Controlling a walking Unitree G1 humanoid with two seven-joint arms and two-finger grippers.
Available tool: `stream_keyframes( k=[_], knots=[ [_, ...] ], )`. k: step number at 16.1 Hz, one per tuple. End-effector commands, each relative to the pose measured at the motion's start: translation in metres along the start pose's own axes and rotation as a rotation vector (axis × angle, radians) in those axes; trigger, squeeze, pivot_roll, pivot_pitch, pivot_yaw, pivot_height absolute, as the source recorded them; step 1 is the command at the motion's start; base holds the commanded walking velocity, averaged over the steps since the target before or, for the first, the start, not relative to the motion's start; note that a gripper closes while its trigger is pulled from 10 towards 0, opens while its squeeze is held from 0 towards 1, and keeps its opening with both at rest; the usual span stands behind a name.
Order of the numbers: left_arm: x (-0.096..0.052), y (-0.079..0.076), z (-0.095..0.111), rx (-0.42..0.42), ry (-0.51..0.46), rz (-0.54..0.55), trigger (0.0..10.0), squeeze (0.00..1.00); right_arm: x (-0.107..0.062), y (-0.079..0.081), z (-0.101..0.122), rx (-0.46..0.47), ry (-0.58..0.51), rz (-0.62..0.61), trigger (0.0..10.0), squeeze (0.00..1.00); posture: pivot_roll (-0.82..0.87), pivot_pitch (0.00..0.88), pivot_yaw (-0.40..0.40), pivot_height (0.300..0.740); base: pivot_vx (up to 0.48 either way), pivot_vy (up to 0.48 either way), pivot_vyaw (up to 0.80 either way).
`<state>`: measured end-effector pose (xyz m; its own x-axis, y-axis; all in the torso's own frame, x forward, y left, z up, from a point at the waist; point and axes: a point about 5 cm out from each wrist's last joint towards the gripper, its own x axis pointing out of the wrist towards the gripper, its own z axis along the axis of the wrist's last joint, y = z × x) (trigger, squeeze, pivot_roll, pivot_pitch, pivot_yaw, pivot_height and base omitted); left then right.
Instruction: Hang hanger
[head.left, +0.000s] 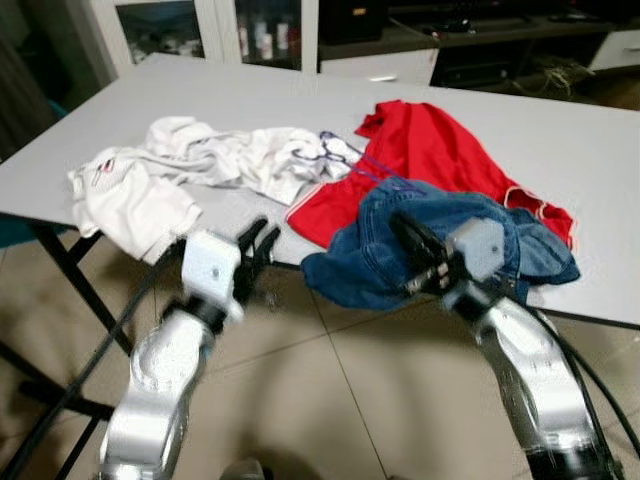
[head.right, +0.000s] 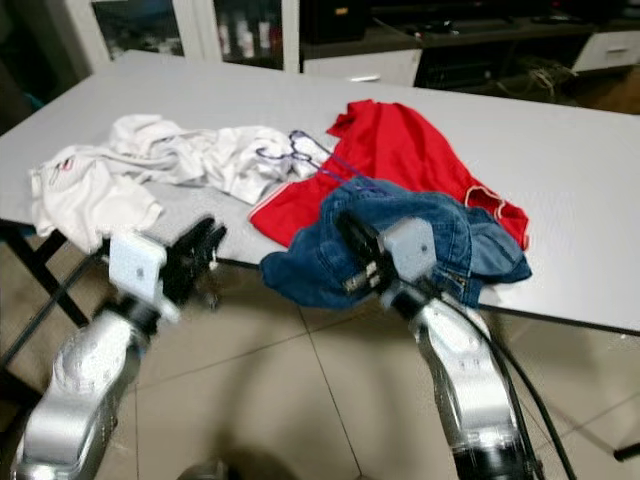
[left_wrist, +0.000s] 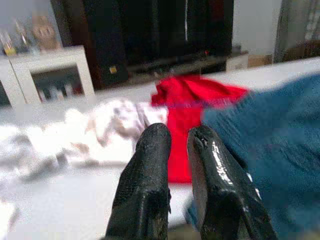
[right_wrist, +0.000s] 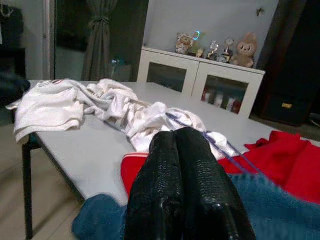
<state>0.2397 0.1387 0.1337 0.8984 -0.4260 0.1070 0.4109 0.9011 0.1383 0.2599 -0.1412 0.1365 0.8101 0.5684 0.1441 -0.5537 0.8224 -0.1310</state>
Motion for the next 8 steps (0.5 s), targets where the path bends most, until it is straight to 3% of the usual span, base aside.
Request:
stream_keyframes(
  k=[1,5,8],
  knots=[
    [-0.005,-0.006,-0.008,-0.010,0.023,-0.021,10.0,0.00,-0.009,0.001,-0.007,-0.011,0.045,0.010,10.0,0.00,0.03,0.000,0.021,0.740,0.000,0.000,0.00],
    [-0.022,-0.021,-0.039,-0.052,0.137,-0.056,10.0,0.00,-0.035,0.008,-0.031,0.039,0.181,0.103,10.0,0.00,0.01,0.000,0.031,0.740,0.000,0.000,0.00],
    [-0.043,-0.029,-0.078,-0.107,0.294,-0.081,10.0,0.00,-0.051,0.012,-0.063,0.047,0.339,0.161,10.0,0.00,0.01,0.000,0.028,0.740,0.000,0.000,0.00]
  ],
)
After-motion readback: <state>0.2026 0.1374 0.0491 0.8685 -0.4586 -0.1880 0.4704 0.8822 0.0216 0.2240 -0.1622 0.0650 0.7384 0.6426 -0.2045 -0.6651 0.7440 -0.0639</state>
